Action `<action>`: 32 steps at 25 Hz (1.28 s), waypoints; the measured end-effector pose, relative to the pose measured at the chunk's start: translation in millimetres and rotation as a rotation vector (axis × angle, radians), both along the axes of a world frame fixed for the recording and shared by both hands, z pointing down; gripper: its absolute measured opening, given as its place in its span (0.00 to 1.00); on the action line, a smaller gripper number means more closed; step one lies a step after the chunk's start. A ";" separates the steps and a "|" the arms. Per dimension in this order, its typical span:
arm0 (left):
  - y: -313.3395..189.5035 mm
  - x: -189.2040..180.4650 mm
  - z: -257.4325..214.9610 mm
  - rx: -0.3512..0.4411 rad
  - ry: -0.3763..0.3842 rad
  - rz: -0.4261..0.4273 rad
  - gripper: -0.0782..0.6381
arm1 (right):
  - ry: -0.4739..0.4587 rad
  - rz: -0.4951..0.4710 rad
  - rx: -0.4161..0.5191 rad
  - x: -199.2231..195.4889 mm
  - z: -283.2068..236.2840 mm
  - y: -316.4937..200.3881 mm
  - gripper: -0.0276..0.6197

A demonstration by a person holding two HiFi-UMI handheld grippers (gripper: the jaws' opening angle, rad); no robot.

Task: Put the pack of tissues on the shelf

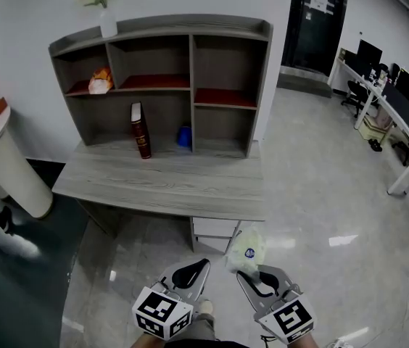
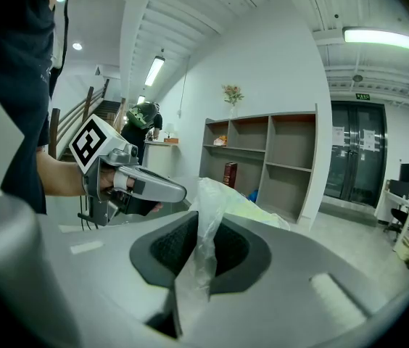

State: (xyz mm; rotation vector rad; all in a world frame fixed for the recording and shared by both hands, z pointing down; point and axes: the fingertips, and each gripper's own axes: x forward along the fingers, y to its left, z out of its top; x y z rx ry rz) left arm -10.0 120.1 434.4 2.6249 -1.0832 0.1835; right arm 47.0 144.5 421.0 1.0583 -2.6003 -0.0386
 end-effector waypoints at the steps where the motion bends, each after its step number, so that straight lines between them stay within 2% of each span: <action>1: -6.4 -0.7 0.6 -0.001 -0.001 -0.001 0.10 | 0.002 0.000 0.000 -0.5 0.1 -6.3 0.11; 21: -110.6 -32.2 1.5 -0.008 -0.009 -0.024 0.09 | 0.028 -0.029 0.015 -28.9 -4.9 -118.6 0.11; 32: -151.3 -32.7 -7.9 0.004 0.005 -0.026 0.09 | 0.043 -0.061 0.035 -39.5 -15.9 -163.0 0.11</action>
